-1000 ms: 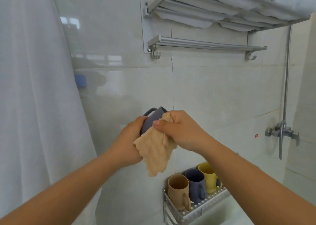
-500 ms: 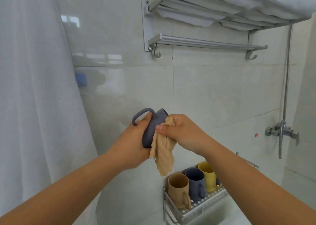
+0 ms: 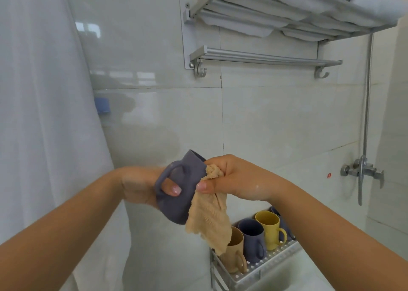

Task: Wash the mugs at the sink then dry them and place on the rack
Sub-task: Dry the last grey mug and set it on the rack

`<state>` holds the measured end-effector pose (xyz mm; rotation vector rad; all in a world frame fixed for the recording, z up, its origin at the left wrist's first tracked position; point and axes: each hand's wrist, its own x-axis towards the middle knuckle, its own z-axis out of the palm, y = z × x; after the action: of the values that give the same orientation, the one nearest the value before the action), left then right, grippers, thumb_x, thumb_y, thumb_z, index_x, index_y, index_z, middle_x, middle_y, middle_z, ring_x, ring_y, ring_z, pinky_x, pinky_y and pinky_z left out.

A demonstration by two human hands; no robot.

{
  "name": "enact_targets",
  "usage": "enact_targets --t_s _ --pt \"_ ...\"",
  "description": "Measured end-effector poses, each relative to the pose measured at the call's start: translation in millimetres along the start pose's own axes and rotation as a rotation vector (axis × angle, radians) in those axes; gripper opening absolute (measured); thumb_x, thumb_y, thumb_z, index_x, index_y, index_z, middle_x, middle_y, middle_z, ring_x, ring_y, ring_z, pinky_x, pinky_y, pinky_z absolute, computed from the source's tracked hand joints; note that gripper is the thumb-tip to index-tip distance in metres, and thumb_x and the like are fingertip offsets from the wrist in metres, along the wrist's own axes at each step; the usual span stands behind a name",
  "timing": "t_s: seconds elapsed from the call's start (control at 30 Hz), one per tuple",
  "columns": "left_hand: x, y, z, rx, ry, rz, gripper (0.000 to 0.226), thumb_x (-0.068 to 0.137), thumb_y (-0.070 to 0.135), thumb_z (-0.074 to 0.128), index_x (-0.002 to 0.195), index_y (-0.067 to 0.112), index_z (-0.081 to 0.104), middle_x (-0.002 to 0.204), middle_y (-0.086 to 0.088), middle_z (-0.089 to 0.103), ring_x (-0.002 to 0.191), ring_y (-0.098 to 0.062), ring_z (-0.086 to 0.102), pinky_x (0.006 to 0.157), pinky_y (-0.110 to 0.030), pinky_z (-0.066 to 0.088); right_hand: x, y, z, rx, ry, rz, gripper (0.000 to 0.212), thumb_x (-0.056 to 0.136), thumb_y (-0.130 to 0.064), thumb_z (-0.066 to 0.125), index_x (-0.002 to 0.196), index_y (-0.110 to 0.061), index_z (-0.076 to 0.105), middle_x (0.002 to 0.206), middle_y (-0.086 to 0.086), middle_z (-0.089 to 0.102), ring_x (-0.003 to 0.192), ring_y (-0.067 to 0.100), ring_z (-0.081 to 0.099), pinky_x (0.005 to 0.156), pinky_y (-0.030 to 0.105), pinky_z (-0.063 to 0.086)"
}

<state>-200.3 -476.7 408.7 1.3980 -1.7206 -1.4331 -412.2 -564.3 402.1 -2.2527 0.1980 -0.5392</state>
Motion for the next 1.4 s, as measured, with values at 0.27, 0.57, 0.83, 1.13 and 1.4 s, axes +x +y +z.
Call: enact_targets --t_s 0.27,0.57,0.83,1.13,1.4 --pt "21 -3 17 0.287 0.467 0.145 0.070 0.048 0.032 0.087 0.111 0.023 0.061 0.100 0.007 0.073 0.096 -0.017 0.070 0.082 -0.032 0.058 3 6 0 0.005 0.038 0.022 0.029 0.091 -0.019 0.063 0.077 0.006 0.056 0.068 0.012 0.046 0.066 0.015 0.046 0.065 0.029 0.036" --pt "25 -6 46 0.573 0.874 0.275 0.062 0.051 0.031 0.079 0.108 0.035 0.055 0.093 0.013 0.068 0.082 -0.006 0.066 0.071 -0.036 0.058 -3 5 0 0.200 0.079 0.124 0.028 0.095 -0.028 0.054 0.071 -0.015 0.056 0.069 -0.004 0.058 0.070 0.009 0.055 0.075 0.026 0.043" --pt "33 -8 53 0.712 0.888 0.259 0.064 0.072 0.037 0.075 0.129 0.034 0.044 0.127 0.011 0.055 0.116 -0.012 0.056 0.086 -0.016 0.045 4 -7 12 0.262 0.325 0.176 0.022 0.095 -0.017 0.054 0.075 -0.009 0.059 0.072 0.002 0.062 0.069 0.013 0.060 0.066 0.024 0.046" --pt "9 26 33 0.721 0.532 0.103 0.065 0.052 0.031 0.087 0.110 0.035 0.058 0.100 0.016 0.069 0.089 -0.004 0.067 0.078 -0.030 0.057 -9 1 3 0.224 0.000 0.095 0.017 0.084 -0.025 0.059 0.080 -0.009 0.054 0.072 0.002 0.052 0.069 0.012 0.052 0.067 0.025 0.041" --pt "16 2 41 0.919 0.736 0.294 0.064 0.055 0.044 0.079 0.110 0.040 0.047 0.099 0.021 0.059 0.088 -0.006 0.058 0.075 -0.035 0.052 -16 -7 0 0.694 0.392 0.247 0.023 0.096 -0.018 0.048 0.093 -0.015 0.070 0.092 0.008 0.071 0.087 0.019 0.067 0.076 0.032 0.055"
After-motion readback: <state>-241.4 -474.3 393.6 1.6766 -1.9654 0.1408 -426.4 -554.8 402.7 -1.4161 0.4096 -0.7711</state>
